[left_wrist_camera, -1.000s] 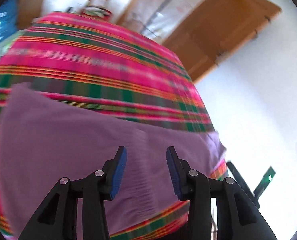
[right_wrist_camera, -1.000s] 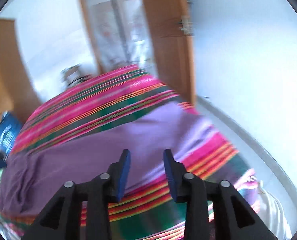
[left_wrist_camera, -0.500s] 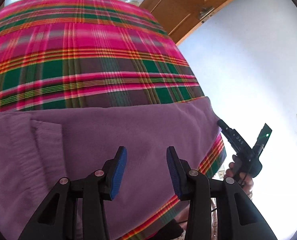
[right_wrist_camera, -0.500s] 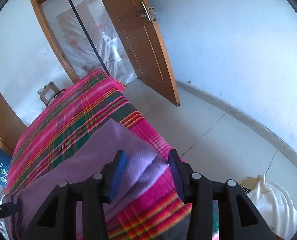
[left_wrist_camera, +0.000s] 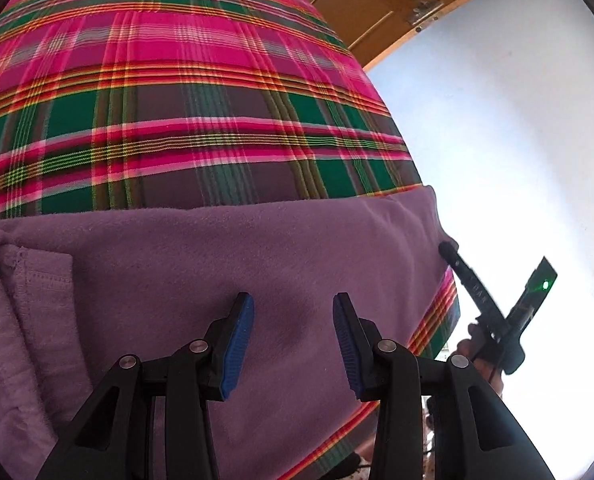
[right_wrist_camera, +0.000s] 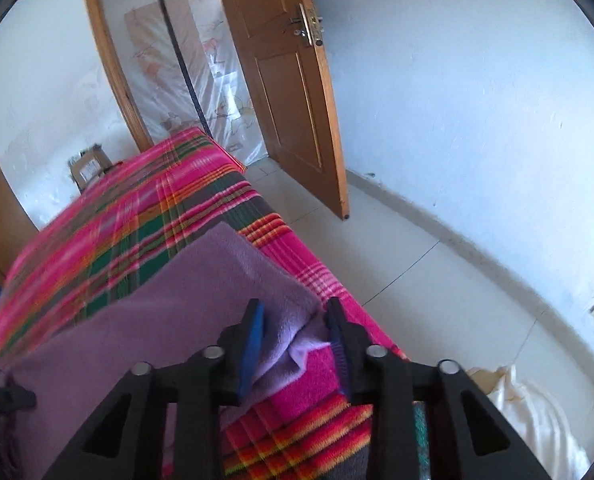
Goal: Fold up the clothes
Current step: 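Lift the held garment edge with both grippers and fold it over the garment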
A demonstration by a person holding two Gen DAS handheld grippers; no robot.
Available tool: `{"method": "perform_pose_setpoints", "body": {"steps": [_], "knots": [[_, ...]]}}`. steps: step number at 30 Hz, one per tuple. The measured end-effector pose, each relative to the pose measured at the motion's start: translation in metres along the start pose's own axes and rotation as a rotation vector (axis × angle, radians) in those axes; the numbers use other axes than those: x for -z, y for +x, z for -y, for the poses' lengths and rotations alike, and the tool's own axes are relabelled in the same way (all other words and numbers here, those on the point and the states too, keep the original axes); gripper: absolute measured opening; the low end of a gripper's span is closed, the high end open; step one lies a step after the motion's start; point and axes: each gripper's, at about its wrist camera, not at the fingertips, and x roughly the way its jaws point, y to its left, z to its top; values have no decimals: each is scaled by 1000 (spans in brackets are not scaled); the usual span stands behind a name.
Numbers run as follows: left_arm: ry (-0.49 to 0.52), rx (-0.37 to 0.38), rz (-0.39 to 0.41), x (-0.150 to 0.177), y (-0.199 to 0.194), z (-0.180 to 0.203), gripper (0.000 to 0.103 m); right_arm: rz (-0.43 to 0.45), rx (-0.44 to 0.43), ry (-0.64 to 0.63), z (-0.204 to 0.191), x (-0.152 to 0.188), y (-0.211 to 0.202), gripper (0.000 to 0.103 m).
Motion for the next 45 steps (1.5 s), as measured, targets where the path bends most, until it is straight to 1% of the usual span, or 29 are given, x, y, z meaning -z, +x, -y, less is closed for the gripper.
{"method": "perform_pose_setpoints", "body": {"steps": [1,2,4,6,10,11,15,17,21,22,23,24,25,28,33,34,35,36,40,45], "knots": [[-1,-1,2,0,0,1,43,3,1,-14,-2,1,-2,18],[-1,0,4,0,0,1,43,3,-6,-20,-2,2,-2,18],[0,-3,3,0,1,2,43,2,-21,-24,-1,2,-3,13],[0,-1,0,1,2,3,43,9,-40,-12,2,1,-8,11],[4,9,-8,2,3,8,43,39,-56,27,10,-1,-22,11],[9,9,-10,2,4,9,43,47,-48,24,10,-1,-26,11],[13,5,-18,1,9,11,43,10,-28,8,10,3,-19,11],[12,6,-20,0,10,12,43,-8,-25,13,10,4,-14,12],[15,7,-23,-2,11,12,43,-12,-51,28,14,4,-13,19],[13,7,-22,-3,11,12,43,-12,-68,45,17,4,-14,26],[11,8,-21,-3,11,12,43,-14,-94,68,21,5,-14,30],[8,9,-21,-3,11,12,43,-16,-117,89,24,5,-14,31],[8,7,-20,-3,11,12,43,-14,-120,91,25,5,-14,31],[11,6,-18,-3,11,14,46,-16,-104,62,22,3,-12,33],[15,14,-19,0,12,17,46,-23,-69,9,11,2,-10,34],[16,18,-25,0,12,17,46,-24,-68,3,10,1,-9,29],[17,23,-31,1,12,18,46,-27,-67,-2,10,1,-9,21],[18,27,-37,1,13,18,46,-39,-85,-8,9,1,-7,13],[9,56,-53,5,12,18,46,-35,-113,-13,10,-1,-8,12],[5,63,-53,9,10,18,46,25,-144,-12,6,-7,-23,12]]}}
